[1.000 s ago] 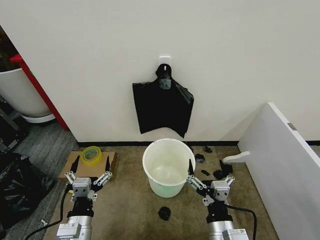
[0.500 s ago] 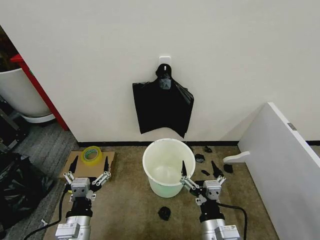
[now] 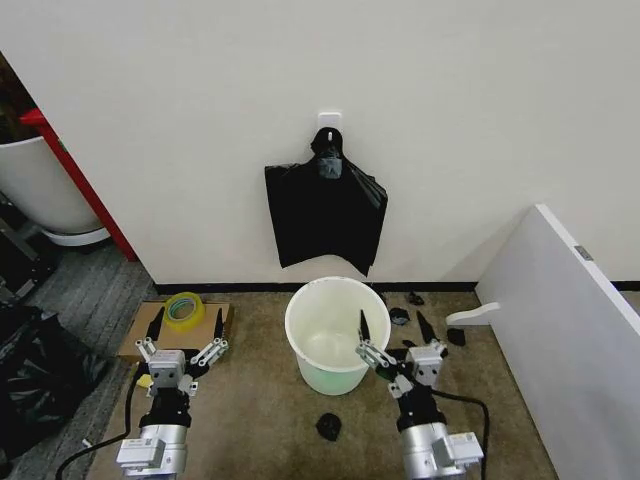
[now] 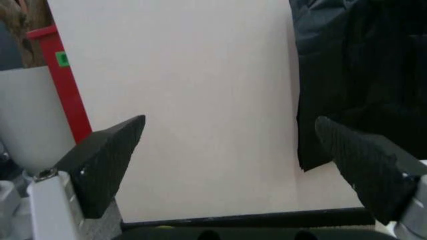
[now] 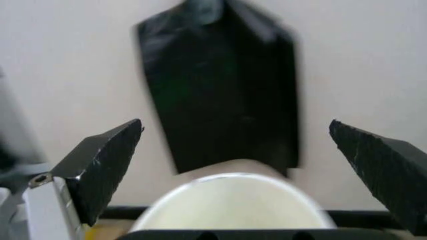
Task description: Place the garbage bag over the trash bin.
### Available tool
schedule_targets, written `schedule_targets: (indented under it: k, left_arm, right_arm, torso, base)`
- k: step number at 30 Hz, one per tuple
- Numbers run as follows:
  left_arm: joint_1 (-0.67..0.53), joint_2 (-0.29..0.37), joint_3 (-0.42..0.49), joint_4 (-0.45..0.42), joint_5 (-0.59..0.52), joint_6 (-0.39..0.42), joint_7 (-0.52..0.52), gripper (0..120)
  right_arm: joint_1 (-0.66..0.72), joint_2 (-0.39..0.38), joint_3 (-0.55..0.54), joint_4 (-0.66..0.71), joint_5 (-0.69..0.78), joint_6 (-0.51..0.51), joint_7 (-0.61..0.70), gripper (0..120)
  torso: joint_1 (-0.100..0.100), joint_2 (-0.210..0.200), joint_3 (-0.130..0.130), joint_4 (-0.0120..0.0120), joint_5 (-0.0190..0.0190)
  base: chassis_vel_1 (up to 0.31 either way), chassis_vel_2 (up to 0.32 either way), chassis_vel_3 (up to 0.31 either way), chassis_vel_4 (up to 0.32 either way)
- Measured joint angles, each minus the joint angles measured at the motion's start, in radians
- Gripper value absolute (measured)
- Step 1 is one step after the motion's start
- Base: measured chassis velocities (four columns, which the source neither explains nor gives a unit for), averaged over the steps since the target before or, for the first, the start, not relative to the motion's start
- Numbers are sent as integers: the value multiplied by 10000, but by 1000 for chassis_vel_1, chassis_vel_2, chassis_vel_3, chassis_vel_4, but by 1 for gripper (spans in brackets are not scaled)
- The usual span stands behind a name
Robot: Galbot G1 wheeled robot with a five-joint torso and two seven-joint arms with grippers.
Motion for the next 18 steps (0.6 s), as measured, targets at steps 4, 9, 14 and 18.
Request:
schedule_targets:
  k: [4,9,14,18]
  left_arm:
    - [89,-9,-93,-57,-6,-15,2,100]
    - [251,-89,-202,-174,23,-30,3,100]
    - [328,-172,-258,-212,38,-36,-1,100]
    - [345,-222,-260,-218,86,-36,-1,100]
  right_arm:
    - [853,-407,-307,-287,1039,-377,-272,100]
    - [2295,-935,-419,-606,3056,-1201,-325,100]
    - [3839,-1093,-581,-1193,4729,-1855,-262,100]
    - [5030,-1038,-646,-1652,5729,-2205,-135,100]
  torso:
    - [0,0,0,0,0]
    - [0,0,0,-1,-1]
    - [1,-1,1,0,0]
    - [1,0,1,1,-2]
  base:
    - [0,0,0,0]
    - [0,0,0,0]
    - [0,0,0,0]
    - [0,0,0,0]
